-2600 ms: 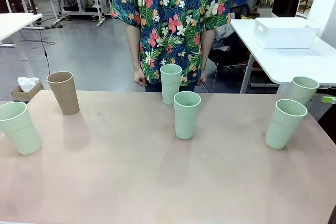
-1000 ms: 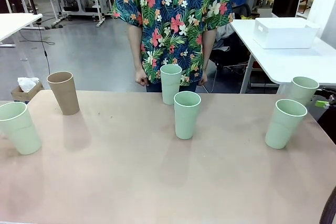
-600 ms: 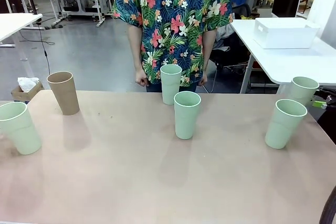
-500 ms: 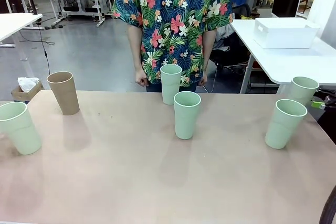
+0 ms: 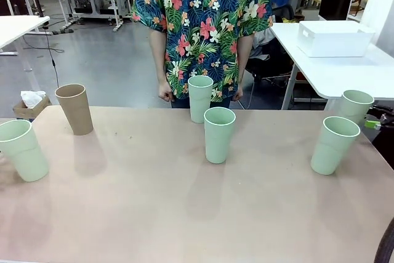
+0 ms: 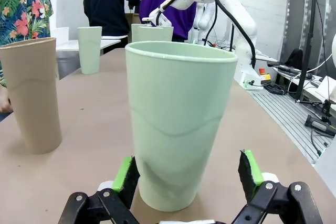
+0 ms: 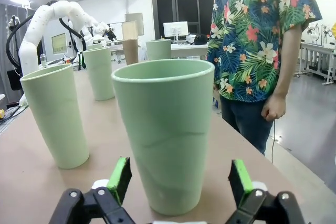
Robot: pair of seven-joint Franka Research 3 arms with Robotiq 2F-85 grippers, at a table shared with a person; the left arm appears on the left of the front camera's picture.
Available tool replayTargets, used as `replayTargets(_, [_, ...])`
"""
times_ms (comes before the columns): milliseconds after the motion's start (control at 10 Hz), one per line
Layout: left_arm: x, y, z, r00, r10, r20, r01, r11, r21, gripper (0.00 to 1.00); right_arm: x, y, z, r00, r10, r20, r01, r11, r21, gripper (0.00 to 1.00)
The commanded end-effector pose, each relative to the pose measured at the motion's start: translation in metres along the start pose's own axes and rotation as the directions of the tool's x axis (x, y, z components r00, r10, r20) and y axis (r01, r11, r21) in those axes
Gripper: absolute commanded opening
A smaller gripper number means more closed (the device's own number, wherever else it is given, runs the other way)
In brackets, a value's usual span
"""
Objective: Stack the cups and store them in the basket.
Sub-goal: Pick up two Reusable plastic cups , one in each hand.
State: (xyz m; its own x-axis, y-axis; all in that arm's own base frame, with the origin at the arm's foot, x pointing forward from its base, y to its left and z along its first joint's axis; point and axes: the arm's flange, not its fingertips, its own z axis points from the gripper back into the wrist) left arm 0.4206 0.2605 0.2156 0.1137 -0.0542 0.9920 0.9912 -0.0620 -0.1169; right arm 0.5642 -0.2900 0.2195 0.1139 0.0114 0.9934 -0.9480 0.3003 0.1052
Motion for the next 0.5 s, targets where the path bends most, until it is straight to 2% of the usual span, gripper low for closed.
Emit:
replayTargets(0, [0.002, 0.006, -0.003, 0.999, -0.021, 0.029, 0.021, 1.0, -0.001, 1.0, -0.003, -0.001, -0.016, 0.999, 0.007, -0.033, -0.007, 1.0, 0.002, 1.0])
replayTargets(400, [0.0, 0.005, -0.003, 0.998, -0.022, 0.057, 0.021, 1.0, 0.013, 1.0, -0.005, -0.004, -0.026, 0.999, 0.031, -0.023, -0.031, 0.999, -0.005, 1.0])
